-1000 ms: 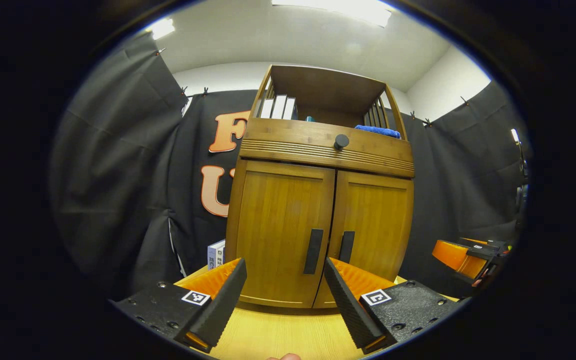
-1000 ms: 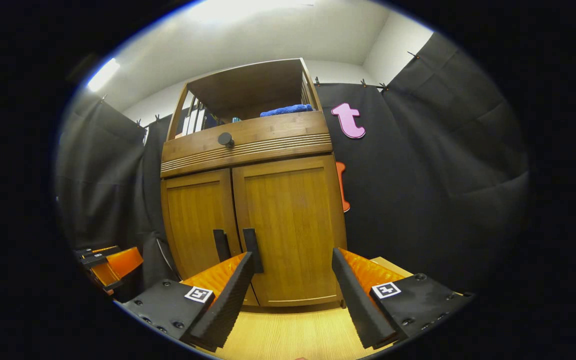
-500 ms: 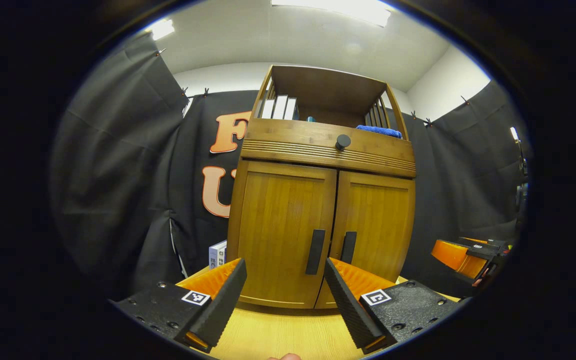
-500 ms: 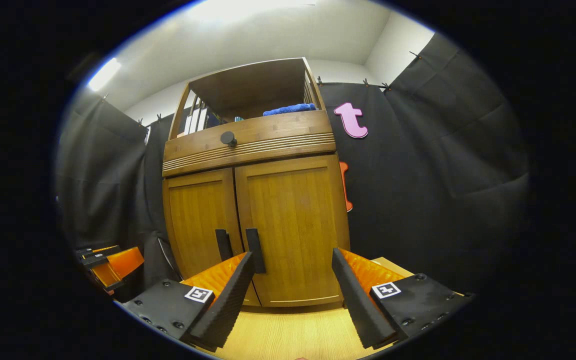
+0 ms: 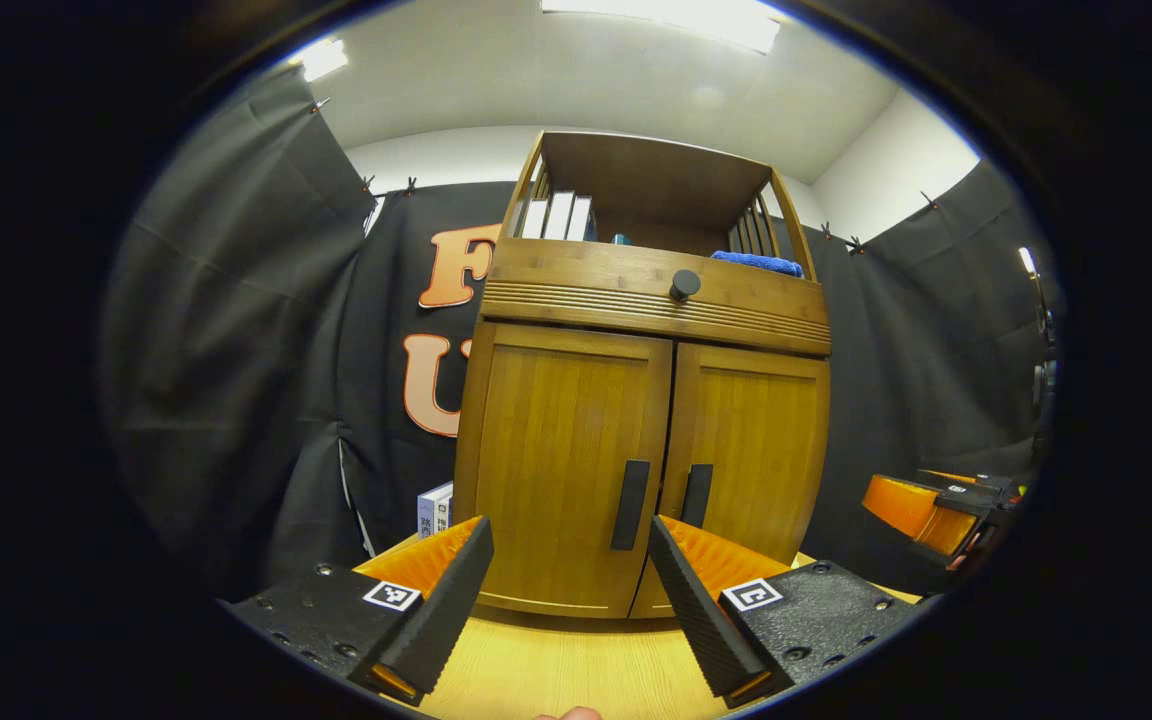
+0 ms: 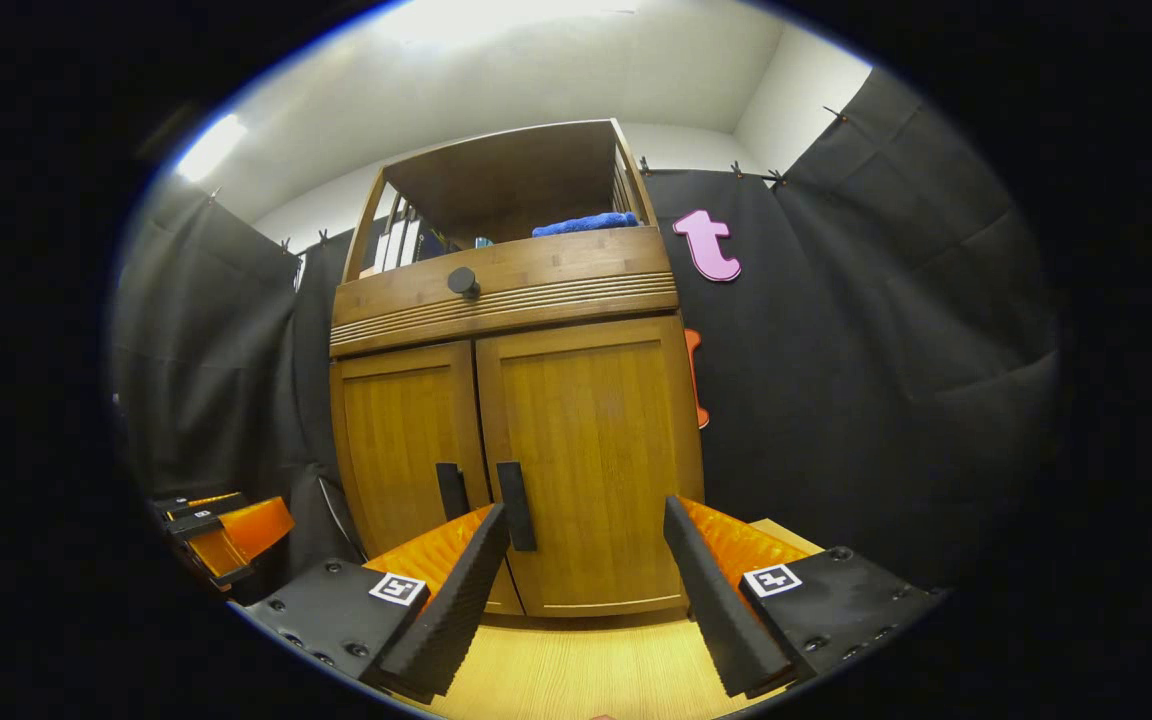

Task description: Open the right door of the double-door shoe cabinet with the right hand, and open the left door with the left hand.

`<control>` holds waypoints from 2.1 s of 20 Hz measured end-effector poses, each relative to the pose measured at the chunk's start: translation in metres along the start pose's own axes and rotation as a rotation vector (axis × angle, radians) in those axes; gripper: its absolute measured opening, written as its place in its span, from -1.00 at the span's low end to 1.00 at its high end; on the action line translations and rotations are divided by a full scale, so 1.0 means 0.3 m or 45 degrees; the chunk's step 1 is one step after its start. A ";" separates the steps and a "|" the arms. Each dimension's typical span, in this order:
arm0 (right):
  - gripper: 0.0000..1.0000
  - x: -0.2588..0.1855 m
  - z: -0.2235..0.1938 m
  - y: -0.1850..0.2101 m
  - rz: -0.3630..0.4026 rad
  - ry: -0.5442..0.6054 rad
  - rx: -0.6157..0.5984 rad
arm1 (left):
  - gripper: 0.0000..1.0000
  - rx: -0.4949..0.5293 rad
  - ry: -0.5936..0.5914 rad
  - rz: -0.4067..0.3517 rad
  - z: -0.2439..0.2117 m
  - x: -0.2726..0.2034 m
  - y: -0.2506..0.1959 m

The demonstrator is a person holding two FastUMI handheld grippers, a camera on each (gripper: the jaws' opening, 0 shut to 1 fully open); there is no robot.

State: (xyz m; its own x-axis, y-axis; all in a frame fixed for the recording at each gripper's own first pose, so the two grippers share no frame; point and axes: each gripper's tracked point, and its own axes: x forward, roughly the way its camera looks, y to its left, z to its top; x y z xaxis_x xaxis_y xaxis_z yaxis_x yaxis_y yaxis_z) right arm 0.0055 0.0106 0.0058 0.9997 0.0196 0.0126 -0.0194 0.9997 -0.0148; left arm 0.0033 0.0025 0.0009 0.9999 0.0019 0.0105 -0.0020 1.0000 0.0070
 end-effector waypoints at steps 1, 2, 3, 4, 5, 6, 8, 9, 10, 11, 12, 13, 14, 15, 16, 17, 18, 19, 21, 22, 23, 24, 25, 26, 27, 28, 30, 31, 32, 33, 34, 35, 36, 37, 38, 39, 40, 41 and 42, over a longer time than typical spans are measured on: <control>0.93 -0.004 -0.001 0.001 0.000 0.000 -0.003 | 0.83 -0.001 -0.002 0.002 0.001 0.001 0.003; 0.99 -0.004 -0.003 0.002 0.001 0.001 -0.002 | 0.83 -0.002 -0.005 0.004 0.004 0.000 0.005; 0.99 -0.005 -0.005 0.003 0.003 0.003 0.000 | 0.83 -0.003 -0.006 0.005 0.003 0.000 0.006; 0.99 -0.008 -0.002 0.002 0.003 0.003 0.000 | 0.89 -0.004 -0.008 0.006 0.004 -0.001 0.006; 1.00 -0.007 -0.004 -0.002 0.000 0.002 -0.001 | 0.89 -0.006 -0.009 0.006 0.002 -0.003 0.007; 0.99 -0.008 -0.004 -0.005 -0.003 0.002 -0.003 | 0.83 -0.006 -0.007 0.005 -0.002 -0.004 0.007; 0.99 -0.005 -0.006 0.001 0.003 0.007 -0.004 | 0.83 0.001 0.001 0.013 -0.010 -0.004 0.015; 0.99 -0.004 -0.006 0.006 0.008 0.008 -0.004 | 0.83 -0.001 0.001 0.014 -0.010 -0.003 0.017; 0.99 -0.001 -0.004 0.010 0.014 0.006 -0.006 | 0.89 -0.004 -0.002 0.015 -0.006 -0.005 0.018; 0.99 0.003 0.001 0.016 0.020 0.000 -0.011 | 0.89 -0.006 -0.006 0.016 -0.005 -0.007 0.021; 0.99 0.010 0.004 0.022 0.025 -0.006 -0.015 | 0.89 -0.005 -0.010 0.017 -0.003 -0.008 0.024; 0.99 0.024 0.010 0.029 0.034 -0.011 -0.020 | 0.83 0.000 -0.014 0.020 -0.003 -0.011 0.027; 0.99 0.040 0.014 0.041 0.047 -0.014 -0.028 | 0.89 0.005 -0.017 0.023 -0.002 -0.011 0.033; 1.00 0.061 0.025 0.052 0.060 -0.022 -0.042 | 0.83 0.008 -0.016 0.025 -0.005 -0.013 0.036; 0.99 0.085 0.042 0.063 0.072 -0.036 -0.056 | 0.83 0.007 -0.012 0.027 -0.009 -0.016 0.039; 0.99 0.113 0.060 0.074 0.081 -0.052 -0.070 | 0.89 0.001 -0.008 0.028 -0.015 -0.016 0.041; 0.99 0.151 0.076 0.080 0.080 -0.061 -0.081 | 0.83 -0.003 -0.006 0.030 -0.012 -0.014 0.043; 0.99 0.189 0.080 0.086 0.080 -0.060 -0.084 | 0.83 0.000 -0.007 0.033 -0.012 -0.017 0.047; 1.00 0.269 0.086 0.122 0.106 -0.060 -0.085 | 0.89 0.021 -0.015 0.038 -0.006 -0.025 0.055; 1.00 0.321 0.078 0.143 0.115 -0.050 -0.098 | 0.89 0.029 -0.021 0.039 -0.004 -0.032 0.058; 0.99 0.378 0.058 0.170 0.128 -0.032 -0.114 | 0.89 0.032 -0.025 0.039 -0.005 -0.037 0.058; 0.99 0.415 0.042 0.193 0.144 -0.020 -0.122 | 0.89 0.029 -0.027 0.039 -0.002 -0.039 0.060; 0.99 0.464 0.027 0.223 0.160 -0.012 -0.130 | 0.83 0.024 -0.028 0.042 -0.002 -0.044 0.062; 0.87 0.505 0.010 0.252 0.173 -0.005 -0.135 | 0.96 0.021 -0.027 0.045 -0.001 -0.048 0.065; 0.99 0.544 -0.007 0.273 0.181 0.003 -0.135 | 0.89 0.023 -0.026 0.047 -0.003 -0.052 0.069; 0.98 0.573 -0.024 0.292 0.188 0.016 -0.133 | 0.89 0.028 -0.027 0.054 0.000 -0.055 0.076; 0.87 0.629 -0.064 0.322 0.192 0.038 -0.140 | 0.89 0.036 -0.032 0.073 0.000 -0.057 0.094; 0.87 0.657 -0.084 0.325 0.178 0.046 -0.149 | 0.83 0.038 -0.036 0.084 0.005 -0.056 0.102; 0.87 0.678 -0.106 0.315 0.153 0.058 -0.154 | 0.83 0.039 -0.039 0.093 0.008 -0.058 0.112; 0.87 0.697 -0.125 0.310 0.131 0.064 -0.148 | 0.83 0.038 -0.044 0.102 0.011 -0.060 0.121; 0.87 0.714 -0.138 0.302 0.115 0.071 -0.135 | 0.96 0.037 -0.049 0.110 0.016 -0.059 0.126; 0.87 0.734 -0.151 0.291 0.097 0.073 -0.125 | 0.89 0.036 -0.050 0.114 0.014 -0.057 0.131; 0.87 0.763 -0.167 0.282 0.080 0.081 -0.121 | 0.89 0.033 -0.048 0.114 0.015 -0.055 0.131; 0.87 0.788 -0.188 0.270 0.066 0.105 -0.119 | 0.96 0.027 -0.045 0.112 0.009 -0.053 0.132; 0.87 0.813 -0.207 0.265 0.061 0.127 -0.115 | 0.89 0.021 -0.043 0.107 0.007 -0.047 0.129; 0.91 0.828 -0.223 0.268 0.064 0.148 -0.110 | 0.83 0.017 -0.043 0.101 0.007 -0.050 0.124; 0.95 0.843 -0.237 0.268 0.063 0.165 -0.108 | 0.96 0.018 -0.047 0.098 0.008 -0.050 0.124; 0.95 0.858 -0.250 0.260 0.050 0.184 -0.109 | 0.83 0.022 -0.049 0.095 0.006 -0.048 0.125; 1.00 0.876 -0.261 0.247 0.029 0.198 -0.114 | 0.96 0.025 -0.051 0.093 0.008 -0.045 0.126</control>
State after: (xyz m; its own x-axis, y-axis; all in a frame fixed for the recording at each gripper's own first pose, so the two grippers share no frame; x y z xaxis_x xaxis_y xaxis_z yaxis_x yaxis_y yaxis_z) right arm 0.2678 0.0886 -0.0702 0.9891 0.0324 -0.1434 -0.0474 0.9936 -0.1024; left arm -0.0104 0.0404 0.0035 0.9959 0.0741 0.0513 -0.0755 0.9968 0.0247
